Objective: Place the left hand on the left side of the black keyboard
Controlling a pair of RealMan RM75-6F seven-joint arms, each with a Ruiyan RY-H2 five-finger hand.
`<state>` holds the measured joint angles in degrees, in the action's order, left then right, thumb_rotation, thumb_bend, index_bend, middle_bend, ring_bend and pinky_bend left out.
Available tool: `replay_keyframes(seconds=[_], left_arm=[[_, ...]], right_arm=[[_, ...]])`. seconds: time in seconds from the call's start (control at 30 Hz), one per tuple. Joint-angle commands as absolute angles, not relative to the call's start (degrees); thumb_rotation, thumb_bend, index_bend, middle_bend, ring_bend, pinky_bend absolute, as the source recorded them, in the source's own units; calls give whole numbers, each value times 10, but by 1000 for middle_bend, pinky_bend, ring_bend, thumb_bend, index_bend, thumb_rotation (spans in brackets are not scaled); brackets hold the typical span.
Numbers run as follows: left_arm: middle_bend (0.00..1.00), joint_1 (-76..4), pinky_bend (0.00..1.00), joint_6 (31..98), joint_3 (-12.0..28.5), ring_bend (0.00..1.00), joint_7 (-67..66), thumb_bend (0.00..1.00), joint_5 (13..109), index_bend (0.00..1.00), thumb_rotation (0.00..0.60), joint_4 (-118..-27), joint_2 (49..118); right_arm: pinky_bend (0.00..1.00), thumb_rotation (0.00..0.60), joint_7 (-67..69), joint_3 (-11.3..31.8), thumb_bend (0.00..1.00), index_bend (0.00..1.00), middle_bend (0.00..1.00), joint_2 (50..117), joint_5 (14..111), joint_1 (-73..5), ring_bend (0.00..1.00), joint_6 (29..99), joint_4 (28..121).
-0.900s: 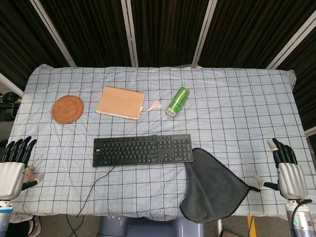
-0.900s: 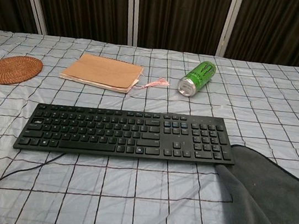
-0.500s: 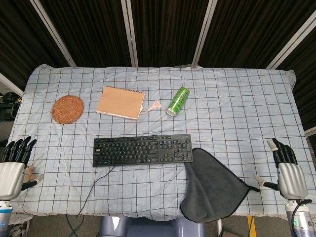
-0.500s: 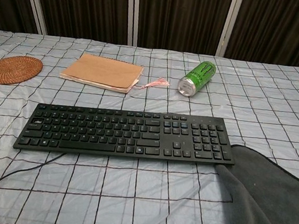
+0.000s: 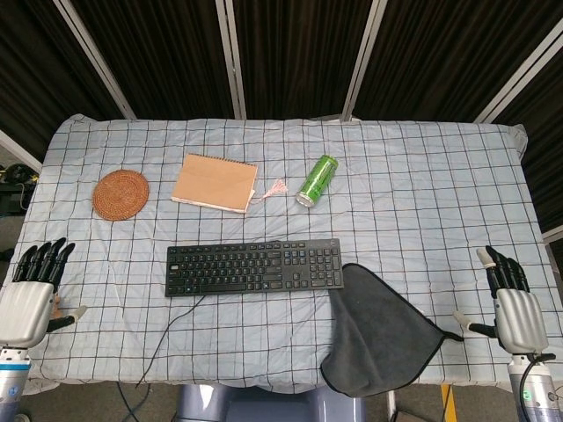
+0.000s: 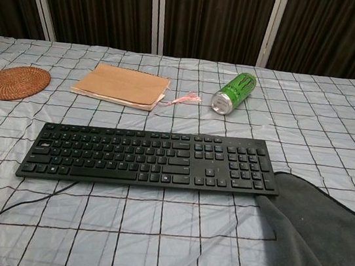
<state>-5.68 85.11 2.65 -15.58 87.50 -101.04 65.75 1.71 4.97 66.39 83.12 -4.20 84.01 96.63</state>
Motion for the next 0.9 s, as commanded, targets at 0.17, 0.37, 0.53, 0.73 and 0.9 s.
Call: replay_keyframes(seconds=[0.17, 0.37, 0.53, 0.73, 0.9], left_arm=[[614, -132, 415, 728, 67, 550, -202, 434, 784, 0, 600, -1112, 629], [797, -246, 506, 587, 110, 702, -295, 592, 599, 0, 600, -1153, 616], [818, -336, 521, 529, 111, 725, -388, 661, 448, 0, 600, -1160, 616], [824, -461, 525, 494, 100, 728, -457, 696, 241, 0, 600, -1151, 624], [823, -516, 525, 493, 85, 728, -480, 705, 178, 0, 600, -1139, 646]], right_arm=[[0, 600, 25, 49, 82, 0, 0, 659, 827, -42, 0, 834, 971], [0, 600, 29, 51, 82, 0, 0, 657, 819, -42, 0, 830, 975], [0, 600, 36, 52, 83, 0, 0, 655, 815, -42, 0, 829, 976], [0, 600, 40, 53, 83, 0, 0, 654, 814, -42, 0, 828, 976], [0, 600, 44, 54, 82, 0, 0, 652, 810, -42, 0, 825, 977]])
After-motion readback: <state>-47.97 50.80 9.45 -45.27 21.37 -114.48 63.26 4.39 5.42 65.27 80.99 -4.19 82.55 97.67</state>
